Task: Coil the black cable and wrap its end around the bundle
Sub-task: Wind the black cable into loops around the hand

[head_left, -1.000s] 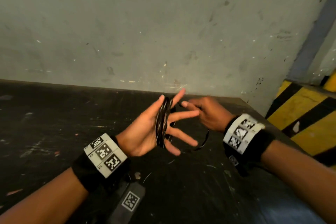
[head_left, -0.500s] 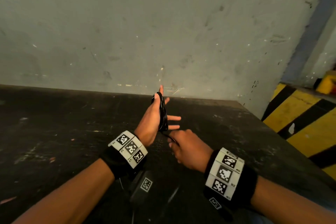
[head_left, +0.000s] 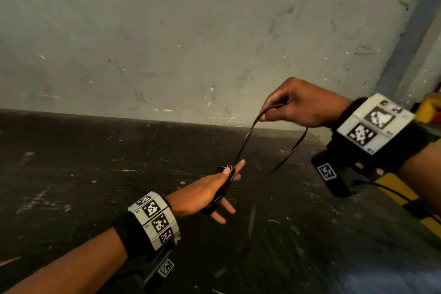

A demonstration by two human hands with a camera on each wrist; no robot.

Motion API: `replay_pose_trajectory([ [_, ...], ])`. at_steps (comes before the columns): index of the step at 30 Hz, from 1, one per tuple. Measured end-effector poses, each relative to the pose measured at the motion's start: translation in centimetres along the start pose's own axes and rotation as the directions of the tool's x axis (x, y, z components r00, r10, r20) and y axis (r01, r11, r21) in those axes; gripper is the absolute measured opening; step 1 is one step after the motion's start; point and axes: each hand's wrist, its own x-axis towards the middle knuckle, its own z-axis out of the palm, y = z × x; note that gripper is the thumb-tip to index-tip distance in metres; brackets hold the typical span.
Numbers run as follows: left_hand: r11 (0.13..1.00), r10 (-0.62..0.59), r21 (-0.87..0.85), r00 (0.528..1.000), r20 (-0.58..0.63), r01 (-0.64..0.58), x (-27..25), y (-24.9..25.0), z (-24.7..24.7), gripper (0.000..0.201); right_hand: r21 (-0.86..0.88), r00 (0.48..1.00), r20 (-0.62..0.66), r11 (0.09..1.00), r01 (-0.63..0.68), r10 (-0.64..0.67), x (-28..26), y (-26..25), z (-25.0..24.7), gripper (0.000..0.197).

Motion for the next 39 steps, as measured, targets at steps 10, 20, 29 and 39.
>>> replay_pose_trajectory([
  [10, 0.953, 0.2, -0.264, 0.963, 0.181, -0.148, -2.7, 3.3, 0.4, 0.056, -0.015, 0.995, -0.092, 0.999, -0.048, 0.046, 2.3, 5.9, 4.2, 0.018],
  [20, 0.621, 0.367, -0.7, 0.92, -0.138, -0.353, 0.3, 7.6, -3.3, 0.051, 0.119, 0.991, -0.097, 0.988, 0.103, -0.091, 2.0, 3.2, 15.1, 0.041],
  [29, 0.733, 0.342, -0.433, 0.835, -0.431, -0.524, 2.4, 7.5, -7.1, 0.049, 0.03, 0.995, -0.03, 0.995, 0.095, -0.094, 2.2, -0.4, 14.6, 0.031],
  [39, 0.921, 0.228, -0.18, 0.854, -0.467, -0.344, 1.8, 5.0, -6.5, 0.049, -0.191, 0.977, 0.131, 0.963, 0.191, -0.168, 0.8, -2.9, 8.5, 0.024],
])
